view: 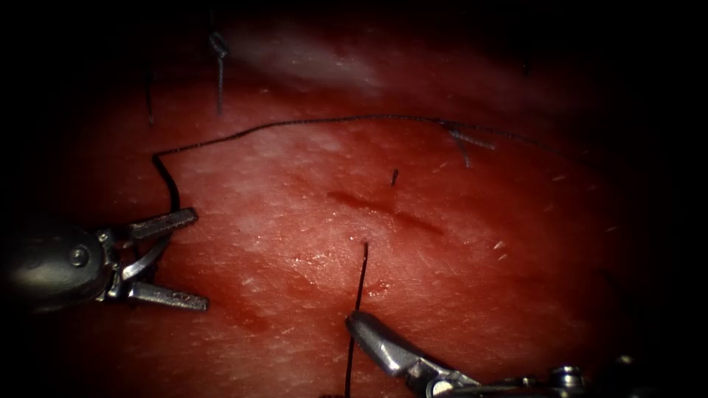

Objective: Wound Closure

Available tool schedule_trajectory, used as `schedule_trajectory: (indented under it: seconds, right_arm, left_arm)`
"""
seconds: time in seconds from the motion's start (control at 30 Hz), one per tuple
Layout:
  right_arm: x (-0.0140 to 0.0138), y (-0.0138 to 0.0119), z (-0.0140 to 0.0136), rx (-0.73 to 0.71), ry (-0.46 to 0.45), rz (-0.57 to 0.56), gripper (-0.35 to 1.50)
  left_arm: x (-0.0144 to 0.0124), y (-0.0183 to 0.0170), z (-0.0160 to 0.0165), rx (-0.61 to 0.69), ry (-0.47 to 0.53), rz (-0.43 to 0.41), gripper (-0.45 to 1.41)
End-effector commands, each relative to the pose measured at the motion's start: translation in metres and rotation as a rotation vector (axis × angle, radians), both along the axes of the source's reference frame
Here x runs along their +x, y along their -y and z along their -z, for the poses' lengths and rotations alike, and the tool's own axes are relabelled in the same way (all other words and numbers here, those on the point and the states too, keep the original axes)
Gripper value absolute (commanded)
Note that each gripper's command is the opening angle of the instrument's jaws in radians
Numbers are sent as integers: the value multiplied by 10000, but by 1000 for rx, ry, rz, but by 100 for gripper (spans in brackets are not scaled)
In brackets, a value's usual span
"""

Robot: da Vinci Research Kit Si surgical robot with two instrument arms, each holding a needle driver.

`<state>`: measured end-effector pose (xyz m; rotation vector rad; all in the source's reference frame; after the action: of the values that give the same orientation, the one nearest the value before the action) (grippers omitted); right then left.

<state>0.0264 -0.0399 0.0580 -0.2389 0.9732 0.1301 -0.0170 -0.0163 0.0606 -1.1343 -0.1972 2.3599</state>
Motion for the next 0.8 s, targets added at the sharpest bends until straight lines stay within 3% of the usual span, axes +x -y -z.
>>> schedule_trajectory:
  seconds: [0.03, 0.27, 0.33, 0.5, 0.53, 0.57, 0.63, 0.67, 0.8]
  right_arm:
    - [-10, 0, -5, 24, 31, -3, 145]
    - [-66, -17, -21, 120, 188, 40, 140]
    - [-76, -26, -25, 162, 215, 36, 121]
    - [-82, -56, -45, 336, 39, -259, 89]
    - [-81, -61, -49, 410, -9, -313, 54]
    - [-78, -68, -56, 466, -59, -359, 51]
    - [-72, -79, -68, 528, -110, -432, 56]
    - [-65, -91, -84, 573, -132, -473, 76]
    - [-50, -104, -114, 693, -195, -542, 84]
  left_arm:
    - [-5, 2, -5, 1, 0, -1, 33]
    - [-5, 2, -5, 1, 1, -1, 33]
    - [-5, 2, -5, 0, 0, -1, 33]
    - [-6, 3, -5, 0, 0, 0, 33]
    - [-6, 3, -5, 0, 0, 0, 33]
    - [-6, 3, -5, 0, 0, 0, 33]
    - [-7, 3, -5, 0, 0, 0, 33]
    - [-7, 3, -5, 0, 0, 0, 33]
    - [-6, 3, -5, 0, 1, 0, 33]
